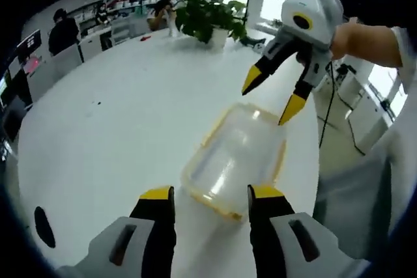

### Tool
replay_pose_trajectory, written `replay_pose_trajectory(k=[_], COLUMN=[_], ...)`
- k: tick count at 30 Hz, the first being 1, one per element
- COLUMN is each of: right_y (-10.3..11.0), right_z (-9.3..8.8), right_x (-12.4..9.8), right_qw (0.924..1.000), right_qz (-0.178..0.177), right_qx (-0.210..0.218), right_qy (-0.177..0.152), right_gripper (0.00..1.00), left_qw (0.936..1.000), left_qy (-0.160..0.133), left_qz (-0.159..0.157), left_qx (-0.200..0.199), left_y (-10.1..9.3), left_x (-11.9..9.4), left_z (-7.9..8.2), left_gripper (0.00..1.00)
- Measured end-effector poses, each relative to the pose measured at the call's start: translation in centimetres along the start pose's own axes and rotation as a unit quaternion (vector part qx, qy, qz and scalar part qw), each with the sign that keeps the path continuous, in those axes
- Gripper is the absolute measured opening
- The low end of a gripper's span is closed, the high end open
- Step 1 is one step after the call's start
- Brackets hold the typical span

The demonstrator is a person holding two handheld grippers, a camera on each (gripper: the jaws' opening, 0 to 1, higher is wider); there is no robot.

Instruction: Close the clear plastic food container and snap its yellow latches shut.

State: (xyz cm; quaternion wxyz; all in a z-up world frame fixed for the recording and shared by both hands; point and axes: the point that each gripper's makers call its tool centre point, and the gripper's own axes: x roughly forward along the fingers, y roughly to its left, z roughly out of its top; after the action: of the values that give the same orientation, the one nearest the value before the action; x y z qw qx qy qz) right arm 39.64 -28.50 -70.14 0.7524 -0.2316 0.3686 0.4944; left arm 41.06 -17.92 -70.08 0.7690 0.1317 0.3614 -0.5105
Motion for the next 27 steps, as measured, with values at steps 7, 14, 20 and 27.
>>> replay_pose_trajectory(k=[7, 14, 20, 27], right_y=[0.4, 0.3, 0.6, 1.0], right_z=[0.6, 0.9, 1.6, 2.3], right_x=[-0.2, -0.3, -0.2, 0.4], right_qw=[0.9997, 0.9992, 0.9983, 0.9977], right_qz=[0.012, 0.010, 0.021, 0.028], right_qx=[-0.008, -0.028, -0.040, -0.048], right_qy=[-0.019, -0.026, -0.036, -0.038], right_gripper=[0.37, 0.36, 0.32, 0.28], left_qw=[0.9991, 0.9965, 0.9922, 0.9865], left_qy=[-0.006, -0.011, -0.017, -0.004], left_qz=[-0.001, -0.014, -0.054, -0.067], left_qx=[0.042, 0.081, 0.112, 0.149], left_y=[-0.1, -0.6, -2.2, -3.1], left_x=[0.2, 0.4, 0.9, 1.8], left_z=[0.6, 1.2, 1.7, 1.5], left_gripper=[0.35, 0.18, 0.20, 0.14])
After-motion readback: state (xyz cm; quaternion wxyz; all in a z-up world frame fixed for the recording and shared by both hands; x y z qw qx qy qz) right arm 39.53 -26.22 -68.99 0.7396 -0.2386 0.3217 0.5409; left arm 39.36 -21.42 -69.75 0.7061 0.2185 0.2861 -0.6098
